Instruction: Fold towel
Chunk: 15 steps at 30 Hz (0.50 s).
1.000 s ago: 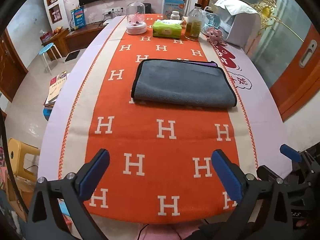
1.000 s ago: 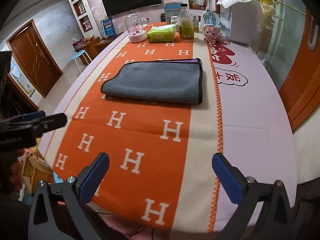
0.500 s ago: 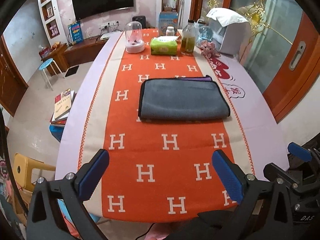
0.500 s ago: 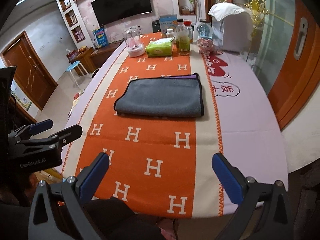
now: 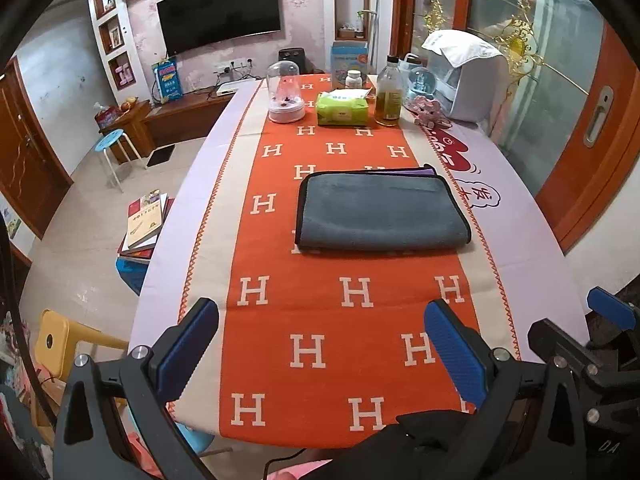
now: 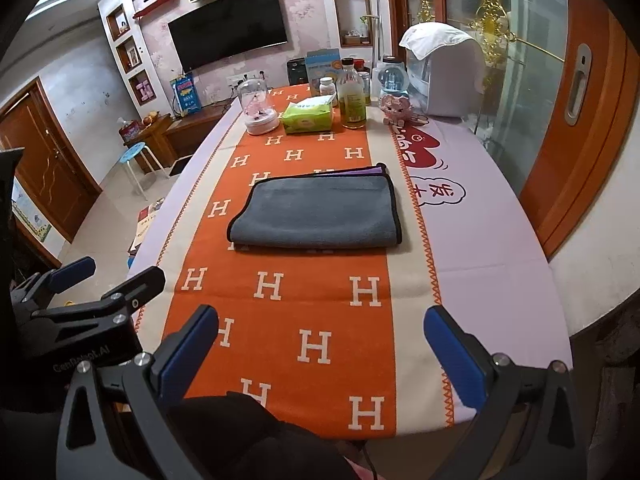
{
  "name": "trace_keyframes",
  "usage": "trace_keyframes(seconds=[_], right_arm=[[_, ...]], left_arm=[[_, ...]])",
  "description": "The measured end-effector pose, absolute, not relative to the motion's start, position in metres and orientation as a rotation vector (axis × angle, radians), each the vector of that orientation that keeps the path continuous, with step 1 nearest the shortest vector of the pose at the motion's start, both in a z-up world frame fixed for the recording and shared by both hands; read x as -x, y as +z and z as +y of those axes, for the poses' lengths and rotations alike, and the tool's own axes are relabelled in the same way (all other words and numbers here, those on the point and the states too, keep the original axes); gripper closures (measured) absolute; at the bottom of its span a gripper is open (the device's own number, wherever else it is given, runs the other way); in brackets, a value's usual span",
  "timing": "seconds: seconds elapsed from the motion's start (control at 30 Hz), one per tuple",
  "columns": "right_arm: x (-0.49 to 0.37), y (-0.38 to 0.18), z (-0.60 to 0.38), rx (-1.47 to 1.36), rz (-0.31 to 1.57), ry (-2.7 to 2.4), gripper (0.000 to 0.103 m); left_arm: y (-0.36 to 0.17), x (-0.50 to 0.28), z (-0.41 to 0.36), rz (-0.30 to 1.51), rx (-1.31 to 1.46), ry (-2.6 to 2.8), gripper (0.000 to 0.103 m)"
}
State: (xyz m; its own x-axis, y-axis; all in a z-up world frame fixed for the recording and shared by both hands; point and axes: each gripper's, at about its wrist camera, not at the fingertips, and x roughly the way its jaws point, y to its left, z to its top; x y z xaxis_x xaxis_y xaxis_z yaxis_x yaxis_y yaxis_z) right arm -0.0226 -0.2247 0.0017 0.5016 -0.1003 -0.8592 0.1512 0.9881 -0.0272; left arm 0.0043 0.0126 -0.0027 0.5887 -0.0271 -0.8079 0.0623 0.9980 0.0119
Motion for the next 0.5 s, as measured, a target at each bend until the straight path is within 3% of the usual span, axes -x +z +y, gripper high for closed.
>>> trace_keyframes(seconds=[0.5], right_arm=[[0.0187, -0.0082, -0.2177, -0.043, 1.072, -0.130, 0.000]], left_arm=[[-0.0028, -0.0007, 0.0192, 0.916, -0.019, -0.026, 0.001]])
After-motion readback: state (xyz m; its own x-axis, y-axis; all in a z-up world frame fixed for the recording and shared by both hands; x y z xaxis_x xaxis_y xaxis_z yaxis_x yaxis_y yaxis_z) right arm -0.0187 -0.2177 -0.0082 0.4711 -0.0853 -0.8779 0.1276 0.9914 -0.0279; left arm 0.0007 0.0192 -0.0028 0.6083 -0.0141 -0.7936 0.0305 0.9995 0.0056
